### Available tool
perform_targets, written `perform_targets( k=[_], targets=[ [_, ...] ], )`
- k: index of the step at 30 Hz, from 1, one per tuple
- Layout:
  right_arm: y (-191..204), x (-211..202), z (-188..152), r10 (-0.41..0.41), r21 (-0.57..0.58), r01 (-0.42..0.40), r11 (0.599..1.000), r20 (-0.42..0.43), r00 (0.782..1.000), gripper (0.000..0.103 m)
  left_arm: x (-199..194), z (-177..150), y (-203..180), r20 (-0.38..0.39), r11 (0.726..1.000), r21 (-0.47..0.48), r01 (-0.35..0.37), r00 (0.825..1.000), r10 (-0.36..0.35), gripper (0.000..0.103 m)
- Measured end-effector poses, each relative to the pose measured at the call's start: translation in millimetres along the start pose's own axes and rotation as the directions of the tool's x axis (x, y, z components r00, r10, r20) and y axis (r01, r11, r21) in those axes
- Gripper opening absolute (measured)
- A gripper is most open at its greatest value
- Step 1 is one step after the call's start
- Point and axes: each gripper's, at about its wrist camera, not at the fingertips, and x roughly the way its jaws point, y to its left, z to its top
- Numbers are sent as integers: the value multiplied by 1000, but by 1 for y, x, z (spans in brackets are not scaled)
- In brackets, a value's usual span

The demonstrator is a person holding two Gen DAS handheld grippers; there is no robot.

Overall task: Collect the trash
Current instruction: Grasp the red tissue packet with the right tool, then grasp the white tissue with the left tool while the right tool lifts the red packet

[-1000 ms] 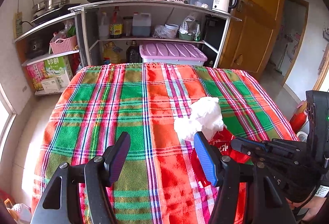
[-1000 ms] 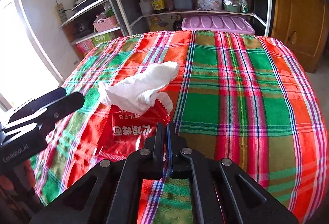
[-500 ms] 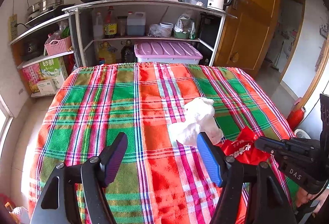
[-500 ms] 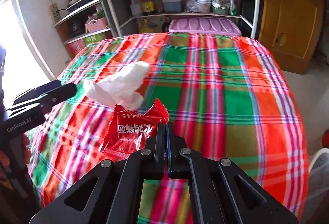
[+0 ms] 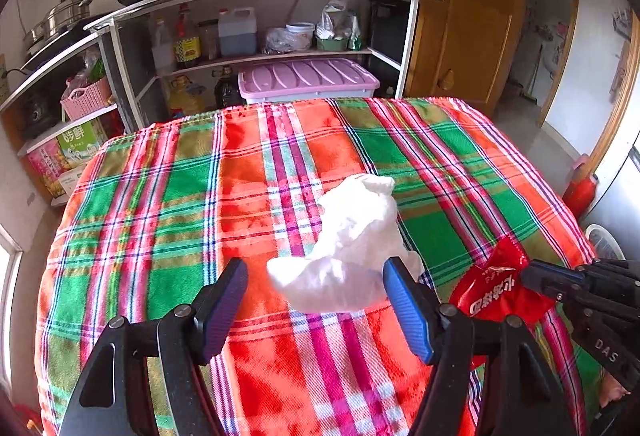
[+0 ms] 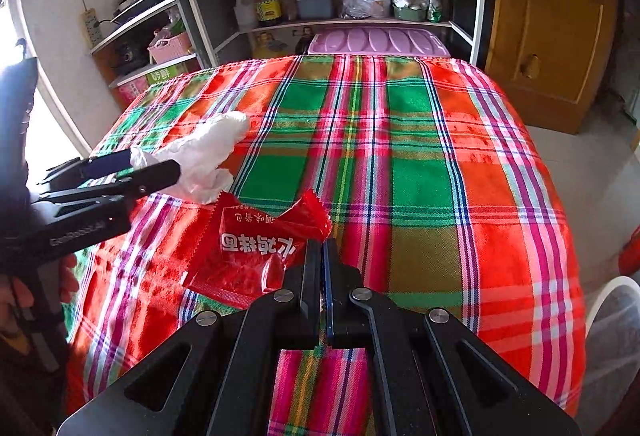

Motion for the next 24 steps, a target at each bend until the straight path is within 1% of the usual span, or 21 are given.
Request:
perform_targets(
  k=[1, 2, 4, 5, 7, 11, 13, 17, 20, 22, 24],
  targets=[
    [-1, 0, 0, 4, 5, -4, 1000, 3, 1000, 1, 1, 0, -1, 4, 1000, 8, 5, 1000, -5, 69],
    [-2, -1, 0, 6, 9, -6, 1000, 5, 1000, 1, 1, 0, -3, 13, 1000, 16, 2, 1000, -2, 66],
    [-2, -1, -1, 8, 11, -8, 1000, 7, 1000, 1, 3, 1, -5, 6, 1000, 23, 14, 1000, -14, 40],
    [-2, -1, -1, 10, 13, -10, 1000, 8, 1000, 1, 3, 1, -5, 5, 999, 18, 28, 1000, -28, 37],
    [-1, -2, -1, 14, 16, -14, 1000, 11, 1000, 1, 5, 1, -5, 0, 999, 15, 42, 999, -42, 27],
    [-2, -2, -2, 19, 21, -19, 1000, 15, 1000, 1, 7, 0, -10, -10, 998, 33, 49, 999, -48, 20],
    [-2, -3, -3, 21, 23, -22, 999, 17, 1000, 1, 8, -1, -12, -18, 998, 41, 55, 998, -55, 7],
    [-4, -8, -3, 29, 27, -30, 999, 27, 999, 1, 3, -4, -15, -9, 997, 51, 58, 998, -58, 5],
    [-5, -10, -5, 28, 27, -29, 999, 31, 999, 1, -6, -5, -15, 4, 995, 34, 89, 996, -90, 5],
    [-6, -10, -6, 41, 19, -41, 999, 16, 999, 1, -9, -7, -17, 3, 994, 40, 99, 995, -99, 5],
    [-2, -7, -8, 50, -19, -50, 999, -3, 999, 1, -9, -9, -20, -4, 994, 56, 98, 995, -98, 5]
  ],
)
